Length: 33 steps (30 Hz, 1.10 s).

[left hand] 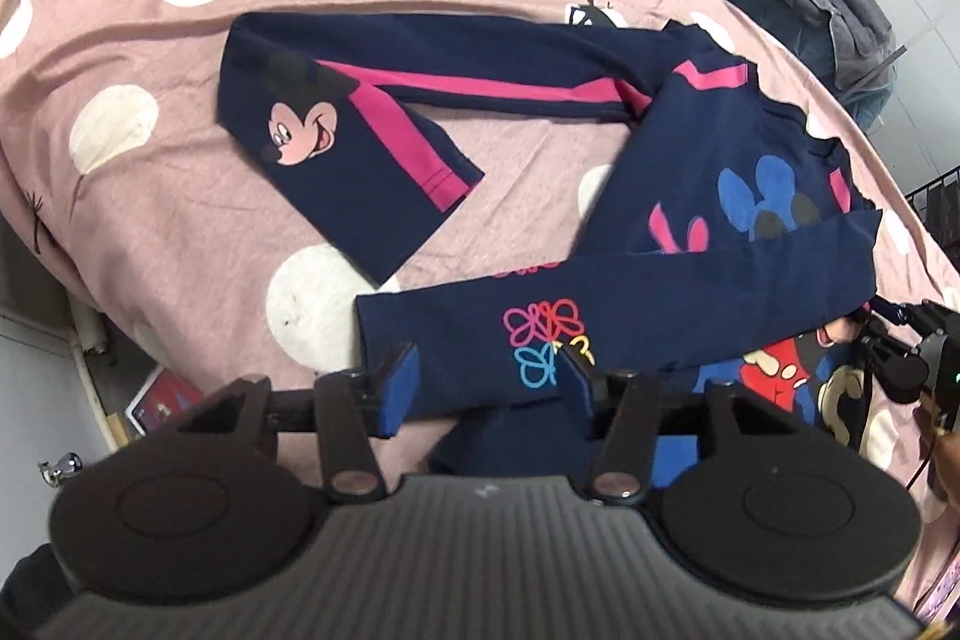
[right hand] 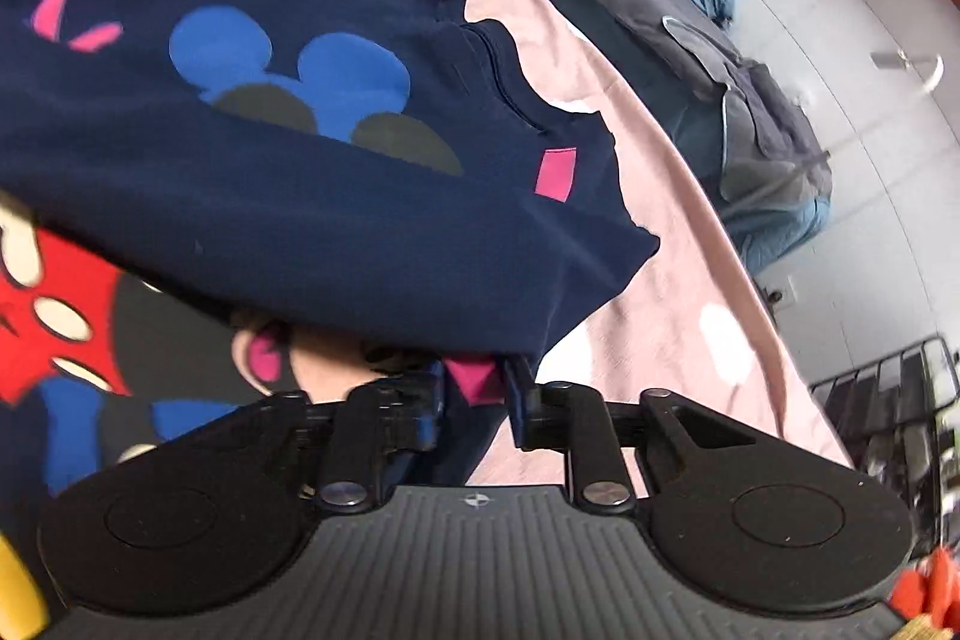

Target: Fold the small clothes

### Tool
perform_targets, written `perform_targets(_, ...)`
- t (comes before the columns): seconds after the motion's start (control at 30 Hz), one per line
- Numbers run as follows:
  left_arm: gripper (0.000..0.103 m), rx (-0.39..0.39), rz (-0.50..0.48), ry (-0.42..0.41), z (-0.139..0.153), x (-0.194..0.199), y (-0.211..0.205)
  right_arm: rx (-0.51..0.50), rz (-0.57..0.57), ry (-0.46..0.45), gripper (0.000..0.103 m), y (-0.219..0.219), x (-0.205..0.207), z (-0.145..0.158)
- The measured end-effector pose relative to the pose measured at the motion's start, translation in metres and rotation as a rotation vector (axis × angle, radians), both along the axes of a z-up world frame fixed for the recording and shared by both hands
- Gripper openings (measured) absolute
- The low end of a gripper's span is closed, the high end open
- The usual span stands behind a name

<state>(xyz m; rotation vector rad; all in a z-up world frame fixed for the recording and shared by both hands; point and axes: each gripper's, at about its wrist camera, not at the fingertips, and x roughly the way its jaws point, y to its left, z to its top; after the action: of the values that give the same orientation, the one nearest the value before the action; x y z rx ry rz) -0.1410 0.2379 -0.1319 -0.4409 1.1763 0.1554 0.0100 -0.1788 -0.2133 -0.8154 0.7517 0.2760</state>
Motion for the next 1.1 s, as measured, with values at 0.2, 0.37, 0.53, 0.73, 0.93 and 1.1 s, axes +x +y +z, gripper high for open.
perform_targets(0.2, 0.053, -0.002, 0.050, 0.010, -0.007, -0.005, 0.016, 0.230, -0.078, 0.024, 0.011, -0.044, 0.001, 0.026)
perform_targets(0.37, 0.056, -0.035, 0.061, 0.003, -0.013, 0.008, 0.032, 0.603, -0.400, 0.123, 0.008, -0.112, 0.021, 0.040)
perform_targets(0.53, 0.062, -0.044, -0.017, -0.001, -0.018, 0.026, 0.027, 0.690, -0.638, 0.159, 0.001, -0.158, 0.027, 0.028)
perform_targets(0.73, 0.071, -0.024, -0.128, 0.037, -0.033, 0.038, 0.008, 0.718, -0.519, 0.165, 0.017, -0.133, 0.006, 0.053)
perform_targets(0.93, 0.066, -0.103, -0.162, 0.059, -0.060, 0.038, 0.001, 0.764, -0.426, 0.205, 0.026, -0.094, -0.025, 0.063)
perform_targets(1.1, 0.035, -0.067, -0.109, 0.024, -0.067, 0.036, 0.003, 0.773, -0.395, 0.251, 0.026, -0.075, -0.047, 0.058)
